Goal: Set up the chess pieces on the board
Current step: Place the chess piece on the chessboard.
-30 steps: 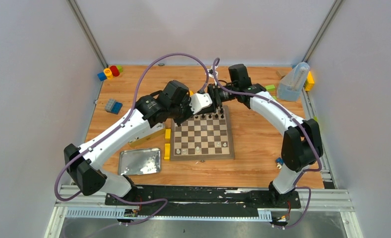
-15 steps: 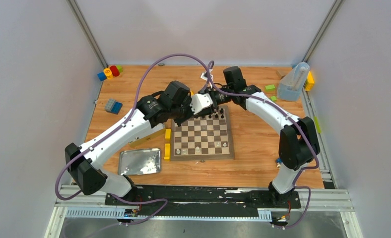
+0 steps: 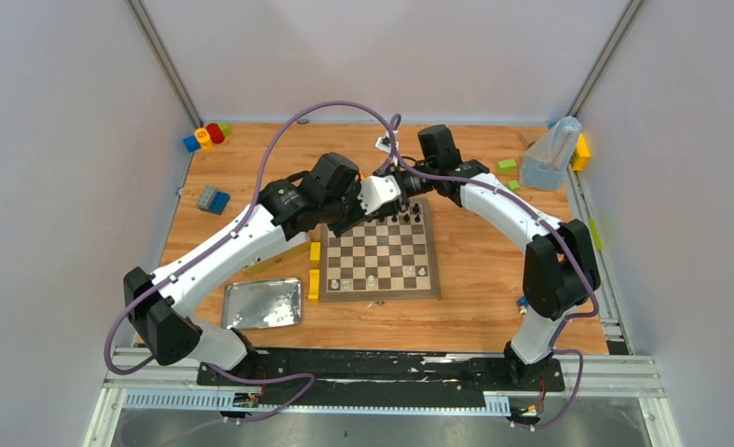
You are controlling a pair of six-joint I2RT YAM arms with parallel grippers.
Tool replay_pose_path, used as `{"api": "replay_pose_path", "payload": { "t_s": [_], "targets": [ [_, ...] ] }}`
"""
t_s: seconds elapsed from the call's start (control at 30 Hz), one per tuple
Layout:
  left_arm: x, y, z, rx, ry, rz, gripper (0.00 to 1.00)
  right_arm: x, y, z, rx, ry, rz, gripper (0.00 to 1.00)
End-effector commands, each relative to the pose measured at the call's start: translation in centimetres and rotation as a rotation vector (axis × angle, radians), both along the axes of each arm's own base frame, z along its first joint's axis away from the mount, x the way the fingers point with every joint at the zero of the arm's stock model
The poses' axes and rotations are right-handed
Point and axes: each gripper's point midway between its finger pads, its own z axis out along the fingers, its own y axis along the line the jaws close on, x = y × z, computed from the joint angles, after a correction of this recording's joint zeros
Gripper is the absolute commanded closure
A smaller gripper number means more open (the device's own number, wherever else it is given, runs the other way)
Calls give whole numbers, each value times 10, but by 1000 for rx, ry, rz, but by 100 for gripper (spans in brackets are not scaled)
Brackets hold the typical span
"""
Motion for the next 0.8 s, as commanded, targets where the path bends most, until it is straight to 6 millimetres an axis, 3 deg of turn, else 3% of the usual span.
{"api": "replay_pose_path", "payload": {
  "t_s": [0.0,0.03,0.07,0.13,0.27,0.43,0.53,0.77],
  "targets": [
    [6,-13,27,-85,-61,10,52,5,0,19,47,-84,10,98],
    [6,-12,32,-99,-77,8,47,5,-2,19,47,-86,6,99],
    [6,-12,34,-108,-85,7,34,7,-6,19,47,-90,-3,100],
    [6,-10,41,-131,-108,11,19,8,-14,20,50,-97,-17,100],
    [-1,-10,53,-243,-36,-19,9,5,-32,25,79,-115,-15,100],
    [4,-3,72,-434,106,-44,12,-2,-53,38,132,-128,4,100],
    [-4,-14,84,-551,216,-111,16,-11,-60,46,159,-155,19,100],
    [-3,-29,107,-773,433,-172,23,-18,-65,59,184,-185,22,100]
  ]
}}
